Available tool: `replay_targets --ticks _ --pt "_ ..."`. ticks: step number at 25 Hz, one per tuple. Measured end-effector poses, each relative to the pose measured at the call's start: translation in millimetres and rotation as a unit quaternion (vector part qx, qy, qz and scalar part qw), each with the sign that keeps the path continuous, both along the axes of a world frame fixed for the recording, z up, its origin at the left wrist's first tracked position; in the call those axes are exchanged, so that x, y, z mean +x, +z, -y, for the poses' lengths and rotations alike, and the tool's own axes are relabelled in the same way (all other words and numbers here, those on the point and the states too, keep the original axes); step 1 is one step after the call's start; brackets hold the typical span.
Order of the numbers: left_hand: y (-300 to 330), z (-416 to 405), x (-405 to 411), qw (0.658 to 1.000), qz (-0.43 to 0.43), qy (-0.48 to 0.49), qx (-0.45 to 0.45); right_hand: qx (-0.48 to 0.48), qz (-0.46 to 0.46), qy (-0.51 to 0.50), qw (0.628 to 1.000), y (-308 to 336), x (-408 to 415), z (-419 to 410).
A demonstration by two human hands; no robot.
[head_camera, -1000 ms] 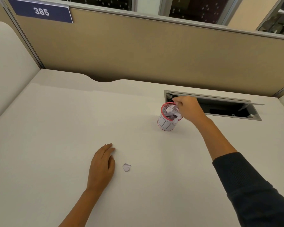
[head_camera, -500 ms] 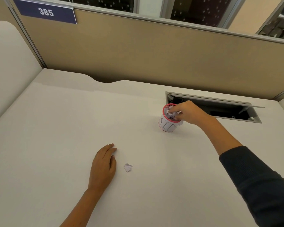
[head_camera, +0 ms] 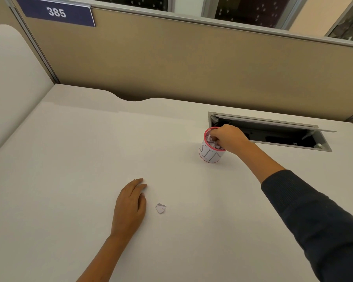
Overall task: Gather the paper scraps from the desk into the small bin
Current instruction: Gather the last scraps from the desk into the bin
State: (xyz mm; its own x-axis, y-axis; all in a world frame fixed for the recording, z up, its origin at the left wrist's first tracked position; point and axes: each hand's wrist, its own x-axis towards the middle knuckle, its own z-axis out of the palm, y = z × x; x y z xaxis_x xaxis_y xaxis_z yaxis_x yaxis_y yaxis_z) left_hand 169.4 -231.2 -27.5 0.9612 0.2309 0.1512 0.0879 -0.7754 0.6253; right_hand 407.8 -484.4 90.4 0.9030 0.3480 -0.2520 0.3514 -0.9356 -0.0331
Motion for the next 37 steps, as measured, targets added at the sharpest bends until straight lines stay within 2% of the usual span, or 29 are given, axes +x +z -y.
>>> replay_targets --ticks 5,8,11,13,15,18,19,21,24,27,29,32,35,37 --pt "1.2 0.7 0.0 1.0 0.005 0.003 -0.001 -0.111 -0.014 0.035 0.993 4.1 4.9 -12.3" --pt "1.8 0.7 -0.5 1.0 0.007 0.003 0.003 -0.103 -0.001 0.067 0.992 11.3 3.2 -5.9" --pt "1.3 1.0 -0.4 1.0 0.007 0.003 0.004 -0.066 0.0 0.051 0.997 28.9 -1.2 2.2" --pt "1.0 0.9 -0.1 1.0 0.011 0.003 0.005 -0.008 0.042 0.022 0.999 41.2 -5.0 8.1" --pt "-0.6 0.4 -0.3 1.0 0.013 0.004 0.009 0.101 0.128 -0.02 0.986 48.2 -14.0 11.9" --pt "-1.6 0.5 0.1 1.0 0.011 0.004 0.016 0.322 0.24 -0.093 0.911 39.8 -58.3 -2.3" --pt "-1.2 0.7 0.5 1.0 0.012 0.002 0.022 0.372 0.24 -0.106 0.89 29.1 -79.1 -14.3" --pt "0.2 1.1 0.8 0.999 0.02 -0.006 0.042 0.429 0.178 -0.088 0.881 -2.3 -123.6 -42.6" --pt "0.4 0.4 0.4 0.997 0.015 -0.016 0.071 0.405 0.025 -0.02 0.914 -50.3 -180.4 -76.8" --pt "-0.2 0.9 -1.3 0.996 -0.001 -0.016 0.083 0.312 -0.02 0.066 0.948 -87.6 -212.7 -90.0" --pt "-0.4 1.0 -1.8 0.996 -0.005 -0.018 0.09 0.269 -0.008 0.109 0.957 -103.8 -223.0 -89.1" --pt "-0.2 0.4 -1.5 0.995 -0.01 -0.02 0.094 0.256 0.005 0.1 0.961 -106.5 -227.5 -77.4" --pt "0.1 1.3 -1.9 0.995 -0.013 -0.02 0.099 0.264 0.101 0.121 0.952 -85.4 -210.2 -56.0" --pt "0.1 1.2 -1.9 0.995 -0.013 -0.021 0.099 0.295 0.167 0.063 0.939 -62.1 -177.1 -41.0"
